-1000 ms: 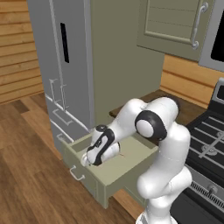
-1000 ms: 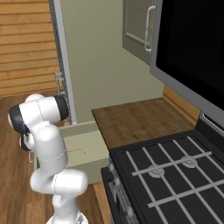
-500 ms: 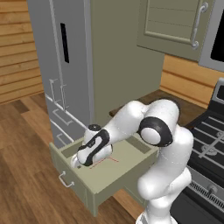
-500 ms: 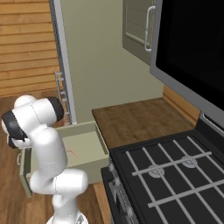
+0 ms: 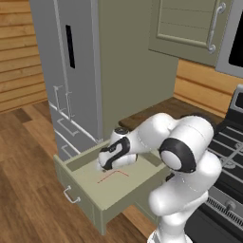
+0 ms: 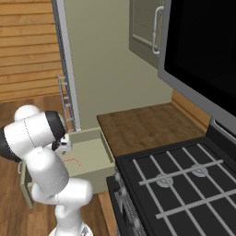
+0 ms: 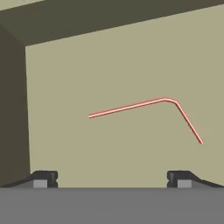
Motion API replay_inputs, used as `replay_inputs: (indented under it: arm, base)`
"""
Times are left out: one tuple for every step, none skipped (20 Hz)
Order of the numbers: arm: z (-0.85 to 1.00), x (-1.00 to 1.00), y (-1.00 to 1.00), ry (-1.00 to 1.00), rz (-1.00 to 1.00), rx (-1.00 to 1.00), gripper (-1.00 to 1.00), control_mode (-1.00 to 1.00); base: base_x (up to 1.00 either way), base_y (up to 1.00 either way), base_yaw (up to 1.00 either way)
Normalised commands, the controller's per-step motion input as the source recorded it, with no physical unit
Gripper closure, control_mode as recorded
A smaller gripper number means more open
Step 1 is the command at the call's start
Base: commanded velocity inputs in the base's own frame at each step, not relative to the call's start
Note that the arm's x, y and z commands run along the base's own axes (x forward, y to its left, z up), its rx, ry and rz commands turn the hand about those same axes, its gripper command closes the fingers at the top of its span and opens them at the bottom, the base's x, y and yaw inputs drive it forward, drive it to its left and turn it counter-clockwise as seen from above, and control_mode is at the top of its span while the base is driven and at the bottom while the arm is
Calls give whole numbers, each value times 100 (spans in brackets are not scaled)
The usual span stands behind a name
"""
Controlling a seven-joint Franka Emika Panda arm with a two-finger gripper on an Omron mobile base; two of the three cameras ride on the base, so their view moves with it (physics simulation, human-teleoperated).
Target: Take a straw from the drawer in front and place it inside the glass cup on the dining counter.
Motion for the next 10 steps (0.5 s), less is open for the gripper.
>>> replay_inputs:
  arm:
    - [-15,49,-49,0,0,-2,-100,-100]
    - [-12,51,-46,0,0,-2,-100,-100]
    - [-11,51,-42,0,0,-3,-100,-100]
    - [-9,50,-39,0,0,-4,-100,-100]
    - [-14,48,-38,0,1,-5,-100,-100]
    - [-19,37,-34,0,3,-7,-100,-100]
    - [-23,21,-29,0,5,-9,-100,-100]
    - [-29,4,-23,0,9,-9,-100,-100]
    - [-33,0,-21,0,11,-10,-100,-100]
    - [-36,0,-19,0,13,-12,-100,-100]
  base:
    - [0,0,0]
    - [0,0,0]
    - [0,0,0]
    - [0,0,0]
    - [0,0,0]
    - [0,0,0]
    - [0,0,0]
    - [0,0,0]
    - [0,0,0]
    - [0,0,0]
